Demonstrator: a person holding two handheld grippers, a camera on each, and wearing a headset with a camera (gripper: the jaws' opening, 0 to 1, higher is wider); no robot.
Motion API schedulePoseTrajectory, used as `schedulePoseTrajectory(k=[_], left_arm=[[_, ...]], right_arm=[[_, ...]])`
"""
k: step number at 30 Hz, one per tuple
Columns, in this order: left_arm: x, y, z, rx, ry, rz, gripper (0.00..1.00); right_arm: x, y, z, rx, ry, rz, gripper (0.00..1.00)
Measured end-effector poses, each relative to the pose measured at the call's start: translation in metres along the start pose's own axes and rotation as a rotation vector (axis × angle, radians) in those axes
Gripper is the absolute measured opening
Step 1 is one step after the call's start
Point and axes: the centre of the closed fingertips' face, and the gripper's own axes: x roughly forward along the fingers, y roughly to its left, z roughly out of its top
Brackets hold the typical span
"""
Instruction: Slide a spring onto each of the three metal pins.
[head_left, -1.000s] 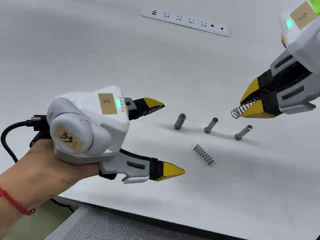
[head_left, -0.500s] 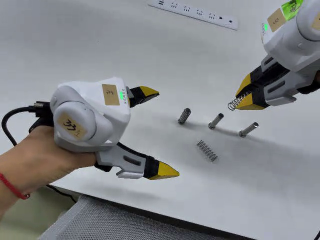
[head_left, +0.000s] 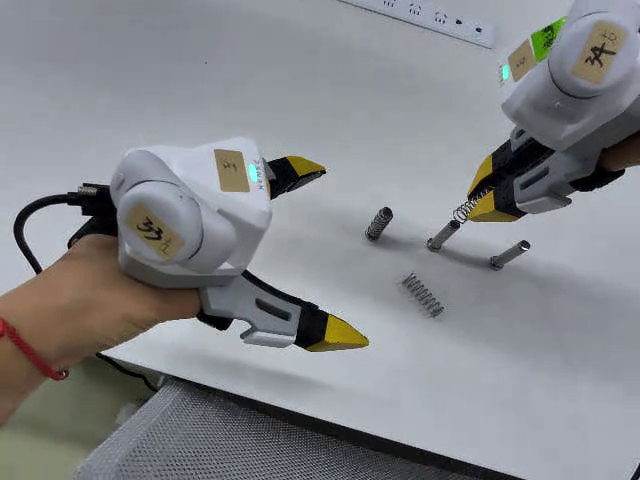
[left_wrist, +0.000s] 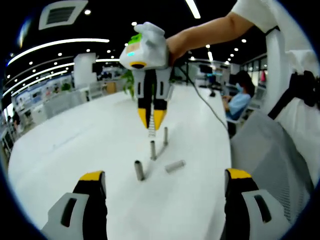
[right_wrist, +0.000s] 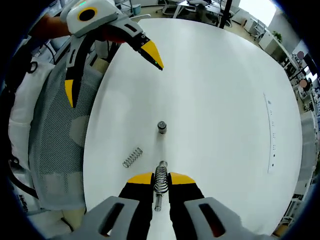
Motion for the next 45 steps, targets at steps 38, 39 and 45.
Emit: schedulePoseTrajectory(k=[38,39,45], left_arm=[[0.007,-0.004,-0.001,-0.038,-0.029,-0.015,1.00],[0.006,-0.004,-0.001,-0.039,-0.028,-0.017,0.99],[0.007,-0.004,-0.003,-0.044,-0.030,-0.016,0.99]], right_arm=[[0.035,0.001,-0.007,0.010,0.043,0.026,0.12],[0.037,0.000,-0.007,0.007,0.043,0.025,0.12],[0.045,0.002,-0.008,-0.007,0.053,0.017,0.12]])
